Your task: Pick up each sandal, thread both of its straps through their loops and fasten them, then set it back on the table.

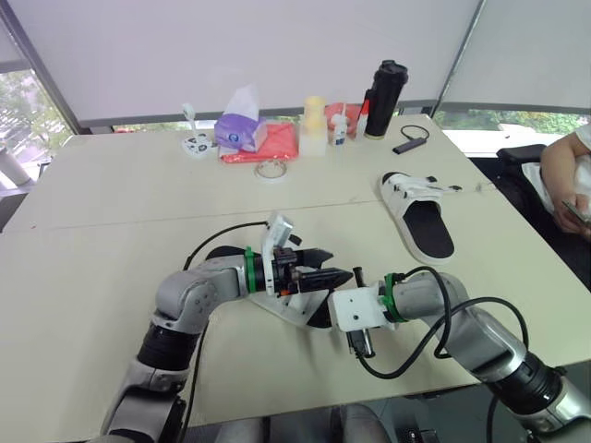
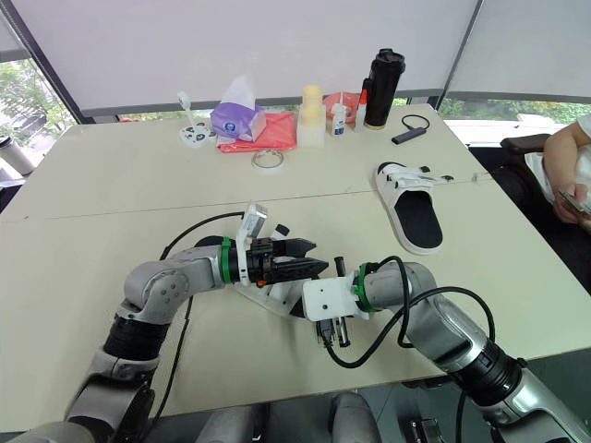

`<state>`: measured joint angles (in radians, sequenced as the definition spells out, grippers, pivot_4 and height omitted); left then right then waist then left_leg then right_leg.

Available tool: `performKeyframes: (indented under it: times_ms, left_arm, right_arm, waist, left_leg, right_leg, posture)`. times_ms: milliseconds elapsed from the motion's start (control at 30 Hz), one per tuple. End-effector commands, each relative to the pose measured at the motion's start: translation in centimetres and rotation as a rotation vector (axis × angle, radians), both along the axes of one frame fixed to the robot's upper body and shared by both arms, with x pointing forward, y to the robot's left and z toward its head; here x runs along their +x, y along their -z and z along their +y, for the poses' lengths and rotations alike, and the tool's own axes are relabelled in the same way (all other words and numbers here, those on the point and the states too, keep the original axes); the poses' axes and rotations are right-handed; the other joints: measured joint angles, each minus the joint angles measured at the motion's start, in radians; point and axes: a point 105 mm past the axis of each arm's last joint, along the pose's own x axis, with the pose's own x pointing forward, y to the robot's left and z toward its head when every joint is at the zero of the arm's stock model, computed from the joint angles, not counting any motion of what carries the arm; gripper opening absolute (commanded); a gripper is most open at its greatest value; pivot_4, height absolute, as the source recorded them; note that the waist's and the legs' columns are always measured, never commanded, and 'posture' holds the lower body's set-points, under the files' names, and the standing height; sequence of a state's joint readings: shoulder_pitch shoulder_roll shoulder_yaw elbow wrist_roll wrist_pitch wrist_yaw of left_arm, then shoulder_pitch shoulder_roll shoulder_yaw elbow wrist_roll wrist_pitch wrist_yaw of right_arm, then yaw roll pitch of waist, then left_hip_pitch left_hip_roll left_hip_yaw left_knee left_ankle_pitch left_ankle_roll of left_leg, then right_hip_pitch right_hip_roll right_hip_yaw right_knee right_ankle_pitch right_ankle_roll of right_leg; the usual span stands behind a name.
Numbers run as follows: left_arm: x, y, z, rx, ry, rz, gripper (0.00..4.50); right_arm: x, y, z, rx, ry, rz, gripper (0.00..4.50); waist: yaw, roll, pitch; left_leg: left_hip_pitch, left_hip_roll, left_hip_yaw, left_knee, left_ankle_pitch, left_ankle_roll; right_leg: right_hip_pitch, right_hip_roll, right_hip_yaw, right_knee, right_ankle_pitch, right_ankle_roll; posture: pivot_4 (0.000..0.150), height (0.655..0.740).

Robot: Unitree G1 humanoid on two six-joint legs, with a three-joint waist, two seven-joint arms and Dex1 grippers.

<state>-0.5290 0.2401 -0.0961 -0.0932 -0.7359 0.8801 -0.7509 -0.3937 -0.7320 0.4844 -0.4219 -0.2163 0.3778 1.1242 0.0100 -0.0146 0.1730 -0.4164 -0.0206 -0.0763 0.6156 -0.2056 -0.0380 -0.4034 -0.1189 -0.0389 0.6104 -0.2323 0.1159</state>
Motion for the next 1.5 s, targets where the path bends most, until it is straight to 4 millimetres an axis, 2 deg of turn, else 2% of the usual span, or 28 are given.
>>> performKeyframes:
  times_ms: [33, 233, 333, 400, 467, 533, 600, 667, 833, 900, 967, 1033, 1133, 1367, 1500]
  left_arm:
    - [0.4, -1.8, 0.9, -0.013, -0.046, -0.083, 4.43]
    - [-3.6, -1.8, 3.0, 0.106, 0.103, -0.168, 4.43]
    - [-6.6, -0.9, 6.4, 0.215, 0.206, -0.161, 4.43]
    - [-7.6, -1.2, 7.8, 0.242, 0.236, -0.156, 4.43]
    - [-7.8, -1.5, 8.6, 0.242, 0.241, -0.149, 4.43]
    - [-7.4, -2.6, 10.4, 0.264, 0.218, -0.157, 4.43]
    - [-5.4, -5.1, 12.6, 0.227, 0.144, -0.153, 4.43]
    - [-4.0, -6.4, 13.2, 0.204, 0.117, -0.160, 4.43]
    - [-1.0, -6.4, 13.4, 0.265, 0.103, -0.175, 4.43]
    - [0.9, -5.9, 13.4, 0.285, 0.071, -0.168, 4.43]
    - [2.6, -5.1, 12.6, 0.294, 0.064, -0.167, 4.43]
    - [3.4, -4.6, 11.7, 0.306, 0.082, -0.179, 4.43]
    - [4.0, -3.6, 8.6, 0.303, 0.183, -0.170, 4.43]
    - [4.6, -3.1, 5.4, 0.296, 0.309, -0.199, 4.43]
    - [4.6, -2.2, 3.9, 0.307, 0.366, -0.190, 4.43]
  right_arm:
    - [-0.3, 2.1, -0.8, -0.051, 0.037, 0.075, 0.00]
    - [-0.3, 2.1, -0.7, -0.048, 0.038, 0.075, 0.00]
    - [-0.2, 2.1, -0.7, -0.047, 0.037, 0.075, 0.00]
    - [-0.2, 2.2, -0.6, -0.046, 0.037, 0.075, 0.00]
    - [-0.1, 2.2, -0.6, -0.045, 0.037, 0.075, 0.00]
    - [0.0, 2.2, -0.6, -0.046, 0.033, 0.074, 0.00]
    - [0.1, 2.2, -0.5, -0.045, 0.029, 0.072, 0.00]
    - [0.2, 2.3, -0.5, -0.044, 0.028, 0.071, 0.00]
    - [0.3, 2.2, -0.5, -0.043, 0.031, 0.067, 0.00]
    - [0.3, 2.2, -0.6, -0.045, 0.032, 0.067, 0.00]
    - [0.3, 2.2, -0.6, -0.045, 0.034, 0.067, 0.00]
    - [0.3, 2.2, -0.6, -0.044, 0.035, 0.067, 0.00]
    - [0.3, 2.2, -0.6, -0.047, 0.036, 0.066, 0.00]
    - [0.2, 2.2, -0.6, -0.049, 0.039, 0.065, 0.00]
    - [0.1, 2.3, -0.8, -0.048, 0.050, 0.067, 0.00]
  waist:
    - [0.000, 0.000, 0.000]
    - [-0.004, 0.000, 0.000]
    - [-0.012, 0.000, 0.000]
    - [-0.017, 0.002, 0.001]
    - [-0.015, 0.001, 0.001]
    - [-0.018, 0.001, 0.001]
    - [-0.020, 0.001, 0.001]
    - [-0.021, 0.001, 0.001]
    - [-0.027, 0.000, 0.000]
    - [-0.022, 0.000, 0.000]
    - [-0.020, -0.002, 0.001]
    - [-0.020, -0.002, 0.000]
    - [-0.020, -0.003, 0.000]
    - [-0.023, -0.003, 0.000]
    - [-0.020, -0.003, 0.000]
  left_leg:
    - [0.000, 0.000, 0.000, -0.001, 0.000, 0.000]
    - [0.000, 0.000, 0.000, -0.001, 0.000, 0.000]
    - [0.000, 0.000, 0.000, -0.002, 0.000, 0.000]
    - [0.000, 0.001, 0.001, -0.003, 0.000, -0.001]
    - [-0.001, 0.000, -0.001, -0.002, -0.001, -0.001]
    - [0.000, 0.001, -0.001, -0.002, -0.002, -0.004]
    - [0.000, 0.001, -0.001, -0.002, -0.002, -0.004]
    - [-0.001, 0.001, -0.003, -0.002, -0.002, -0.004]
    - [-0.001, 0.000, -0.001, -0.003, -0.001, -0.002]
    - [-0.002, 0.000, 0.000, -0.004, -0.001, -0.002]
    - [-0.002, 0.000, -0.001, -0.003, -0.001, -0.001]
    - [-0.001, 0.001, -0.001, -0.002, -0.001, -0.001]
    - [-0.001, 0.001, -0.001, -0.001, -0.001, -0.001]
    - [-0.001, 0.001, -0.001, -0.002, -0.001, -0.001]
    - [-0.001, 0.001, -0.001, -0.001, -0.001, -0.001]
  right_leg:
    - [0.000, 0.000, 0.000, 0.000, 0.000, 0.000]
    - [-0.001, 0.000, 0.000, 0.000, 0.000, 0.000]
    - [-0.002, 0.000, 0.000, 0.000, 0.000, -0.001]
    - [-0.002, 0.000, 0.000, 0.000, -0.001, -0.002]
    - [-0.003, -0.001, 0.000, 0.000, -0.001, -0.002]
    - [-0.004, -0.001, -0.001, -0.002, -0.001, -0.002]
    - [-0.004, -0.001, -0.001, -0.005, -0.001, -0.002]
    - [-0.004, 0.000, -0.002, -0.006, -0.001, -0.002]
    - [-0.001, 0.000, -0.002, -0.008, -0.001, -0.002]
    - [-0.001, 0.000, -0.001, -0.006, 0.000, -0.002]
    - [-0.003, 0.001, -0.001, -0.001, -0.001, -0.002]
    - [-0.003, 0.001, -0.001, 0.001, -0.001, -0.001]
    - [-0.002, 0.001, -0.001, 0.001, -0.001, -0.001]
    - [-0.003, 0.001, -0.001, 0.002, -0.001, -0.001]
    - [-0.002, 0.001, -0.001, 0.002, -0.002, -0.001]
  posture:
    - [0.150, 0.7400]
    - [0.150, 0.7400]
    - [0.150, 0.7400]
    - [0.150, 0.7400]
    - [0.150, 0.7400]
    - [0.150, 0.7400]
    - [0.150, 0.7400]
    - [0.150, 0.7400]
    - [0.150, 0.7400]
    - [0.150, 0.7400]
    - [0.150, 0.7400]
    - [0.150, 0.7400]
    - [0.150, 0.7400]
    - [0.150, 0.7400]
    - [0.150, 0.7400]
